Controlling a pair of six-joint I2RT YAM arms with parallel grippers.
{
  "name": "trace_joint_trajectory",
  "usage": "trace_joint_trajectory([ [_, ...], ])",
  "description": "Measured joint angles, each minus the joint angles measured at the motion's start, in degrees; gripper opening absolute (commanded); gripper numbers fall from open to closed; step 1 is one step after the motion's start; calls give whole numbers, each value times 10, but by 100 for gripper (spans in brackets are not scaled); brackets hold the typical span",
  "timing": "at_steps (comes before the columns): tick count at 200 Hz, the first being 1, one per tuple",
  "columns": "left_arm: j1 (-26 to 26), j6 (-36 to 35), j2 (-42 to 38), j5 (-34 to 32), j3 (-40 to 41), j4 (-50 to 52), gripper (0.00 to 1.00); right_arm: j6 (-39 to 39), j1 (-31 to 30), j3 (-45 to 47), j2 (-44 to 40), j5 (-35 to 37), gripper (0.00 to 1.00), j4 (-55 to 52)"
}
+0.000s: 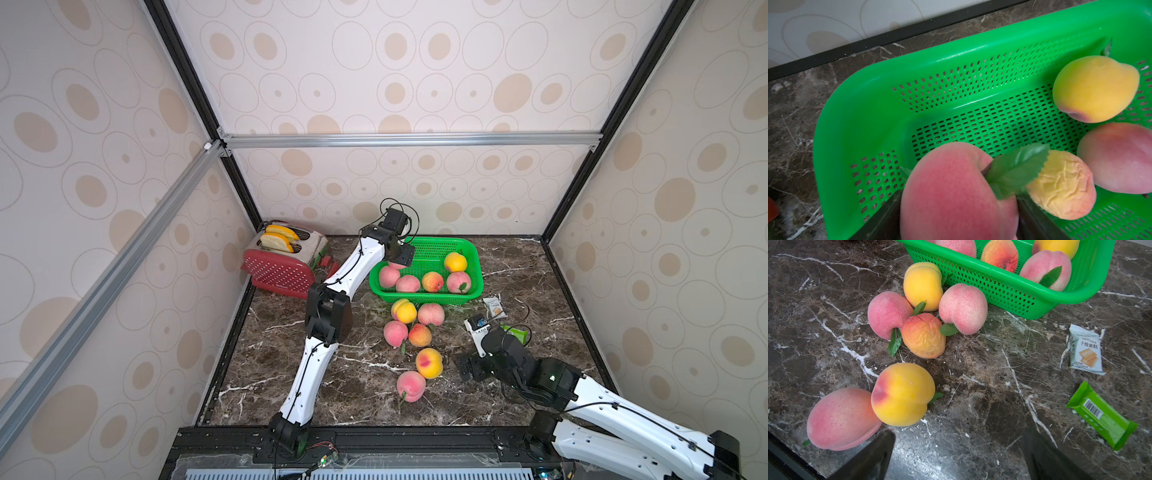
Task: Put the peaches into the basket
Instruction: Place the peach in the basket.
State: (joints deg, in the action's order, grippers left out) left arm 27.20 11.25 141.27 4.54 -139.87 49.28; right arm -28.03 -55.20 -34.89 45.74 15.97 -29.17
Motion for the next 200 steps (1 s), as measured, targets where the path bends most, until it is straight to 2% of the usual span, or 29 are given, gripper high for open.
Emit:
trace_joint_trajectory([
  [99, -6, -8, 17, -6, 0, -44, 81, 0, 13, 0, 12, -11, 100, 14],
  [200, -11, -6, 43, 0, 14, -70, 87, 5, 36, 13, 15, -26, 100, 26],
])
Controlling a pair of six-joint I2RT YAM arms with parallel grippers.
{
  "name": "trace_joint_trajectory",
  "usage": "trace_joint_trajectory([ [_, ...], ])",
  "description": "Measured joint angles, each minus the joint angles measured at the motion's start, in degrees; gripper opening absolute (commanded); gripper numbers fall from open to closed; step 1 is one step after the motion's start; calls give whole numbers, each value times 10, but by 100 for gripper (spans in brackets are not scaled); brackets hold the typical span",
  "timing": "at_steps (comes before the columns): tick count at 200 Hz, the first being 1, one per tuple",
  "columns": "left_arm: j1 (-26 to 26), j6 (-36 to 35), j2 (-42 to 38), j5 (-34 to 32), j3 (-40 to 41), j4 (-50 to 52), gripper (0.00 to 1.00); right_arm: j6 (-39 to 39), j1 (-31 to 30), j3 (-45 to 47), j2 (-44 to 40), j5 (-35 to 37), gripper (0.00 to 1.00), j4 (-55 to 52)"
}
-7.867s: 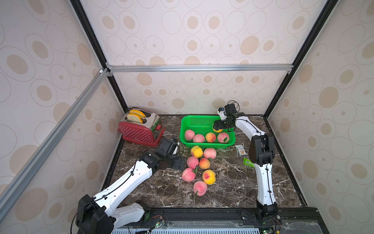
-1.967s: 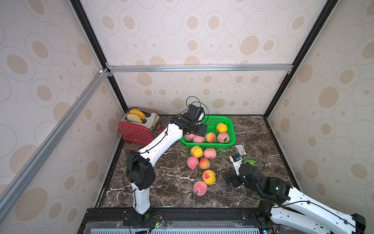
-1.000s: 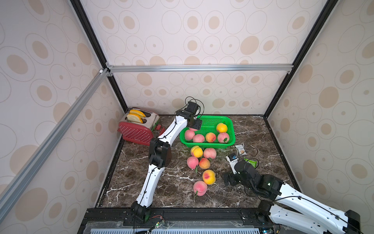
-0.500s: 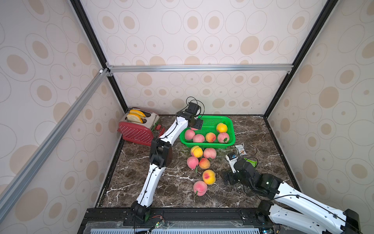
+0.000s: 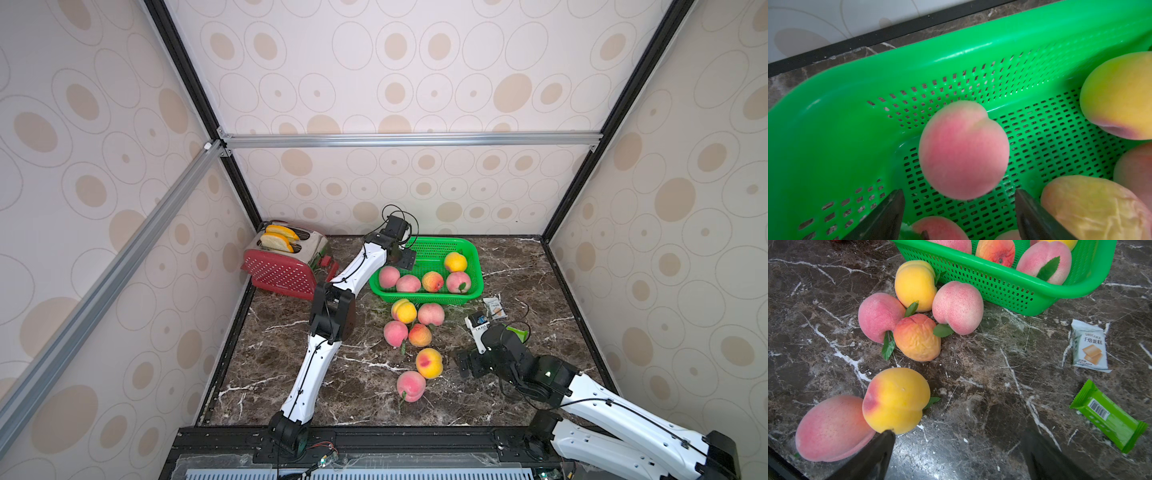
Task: Put the peaches into the basket
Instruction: Place the peach in the basket.
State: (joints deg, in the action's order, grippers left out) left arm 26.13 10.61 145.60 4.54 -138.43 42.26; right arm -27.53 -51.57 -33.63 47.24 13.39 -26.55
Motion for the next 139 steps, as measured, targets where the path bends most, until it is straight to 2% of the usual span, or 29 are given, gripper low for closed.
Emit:
trace_joint_trajectory([
  [88, 0, 0, -7, 8, 33, -16, 88, 4, 9, 9, -25, -10, 100, -4],
  [139, 0, 5, -85, 17, 122, -28, 95, 15, 9, 9, -30, -7, 100, -27],
])
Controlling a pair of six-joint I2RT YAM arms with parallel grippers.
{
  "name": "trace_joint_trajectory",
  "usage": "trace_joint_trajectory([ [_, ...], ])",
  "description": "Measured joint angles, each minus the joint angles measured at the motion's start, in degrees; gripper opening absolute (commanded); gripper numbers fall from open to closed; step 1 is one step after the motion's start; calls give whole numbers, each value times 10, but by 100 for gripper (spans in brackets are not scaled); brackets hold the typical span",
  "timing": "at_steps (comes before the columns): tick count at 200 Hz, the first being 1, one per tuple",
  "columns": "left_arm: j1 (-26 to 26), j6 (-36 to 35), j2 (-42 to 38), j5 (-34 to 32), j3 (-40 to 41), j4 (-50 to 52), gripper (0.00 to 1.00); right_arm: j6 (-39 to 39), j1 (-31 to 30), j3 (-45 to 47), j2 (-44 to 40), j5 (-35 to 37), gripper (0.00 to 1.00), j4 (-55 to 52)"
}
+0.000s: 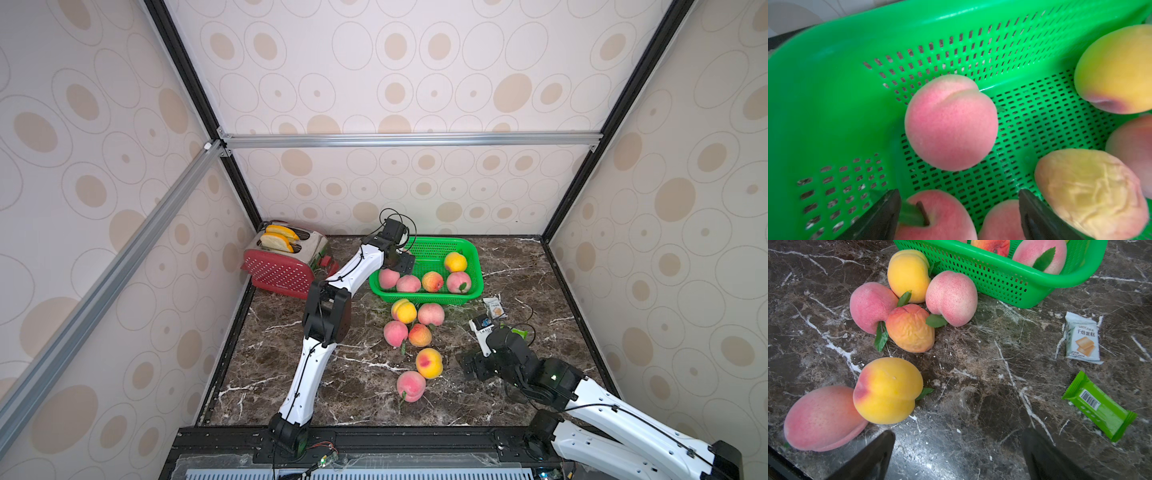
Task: Put the peaches into the basket
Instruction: Place the peach in the basket.
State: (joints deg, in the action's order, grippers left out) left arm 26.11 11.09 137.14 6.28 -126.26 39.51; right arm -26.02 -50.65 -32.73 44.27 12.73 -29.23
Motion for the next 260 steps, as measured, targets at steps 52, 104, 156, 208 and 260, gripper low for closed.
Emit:
trace_joint_trajectory([
  [52, 8, 9, -117, 0, 84, -16, 98, -2, 0, 0, 6, -47, 100, 17],
  [104, 37, 46, -271, -28, 266, -26, 99, -26, -15, 1, 32, -92, 100, 59],
  [156, 63, 83, -476, -47, 476, -26, 99, -45, -64, 0, 109, -92, 100, 96],
  [208, 85, 116, -685, -52, 624, -4, 99, -57, -69, -6, 146, -75, 100, 120],
  [260, 87, 134, -772, -53, 728, 18, 99, -64, -69, -21, 221, -74, 100, 156],
])
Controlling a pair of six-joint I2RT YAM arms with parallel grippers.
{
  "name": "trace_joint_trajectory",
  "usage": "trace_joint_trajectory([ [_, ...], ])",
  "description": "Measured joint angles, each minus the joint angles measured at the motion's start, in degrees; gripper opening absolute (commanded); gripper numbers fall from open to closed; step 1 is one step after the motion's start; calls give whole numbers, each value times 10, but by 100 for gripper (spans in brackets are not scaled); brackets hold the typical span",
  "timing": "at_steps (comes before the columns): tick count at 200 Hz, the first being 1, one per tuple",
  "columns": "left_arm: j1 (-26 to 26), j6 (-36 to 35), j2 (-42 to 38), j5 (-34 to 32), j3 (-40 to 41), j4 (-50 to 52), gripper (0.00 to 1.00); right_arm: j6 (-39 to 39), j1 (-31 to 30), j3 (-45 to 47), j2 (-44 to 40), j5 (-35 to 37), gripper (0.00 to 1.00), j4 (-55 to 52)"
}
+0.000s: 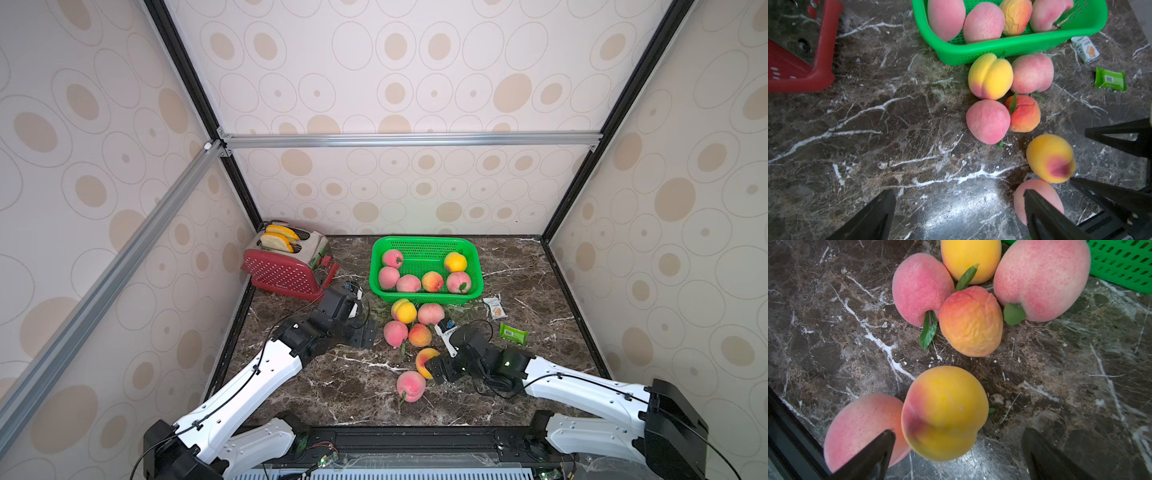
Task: Put the peaches into the basket
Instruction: Place the peach in the basket, then pick up the peach from the center of the board.
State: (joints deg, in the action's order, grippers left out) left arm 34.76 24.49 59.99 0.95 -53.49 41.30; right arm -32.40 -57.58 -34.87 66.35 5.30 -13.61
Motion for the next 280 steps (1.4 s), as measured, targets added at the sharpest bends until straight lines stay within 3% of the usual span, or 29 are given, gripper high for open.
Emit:
trace_joint_trajectory([
  [83, 0, 10, -34, 7, 43, 1, 99, -5, 0, -34, 70, -5, 100, 38],
  [187, 0, 14, -18, 29, 60, -17, 99, -10, 0, -38, 122, -10, 100, 40],
  [280, 0, 17, -16, 31, 65, -19, 99, -13, 0, -38, 133, -20, 88, 50],
])
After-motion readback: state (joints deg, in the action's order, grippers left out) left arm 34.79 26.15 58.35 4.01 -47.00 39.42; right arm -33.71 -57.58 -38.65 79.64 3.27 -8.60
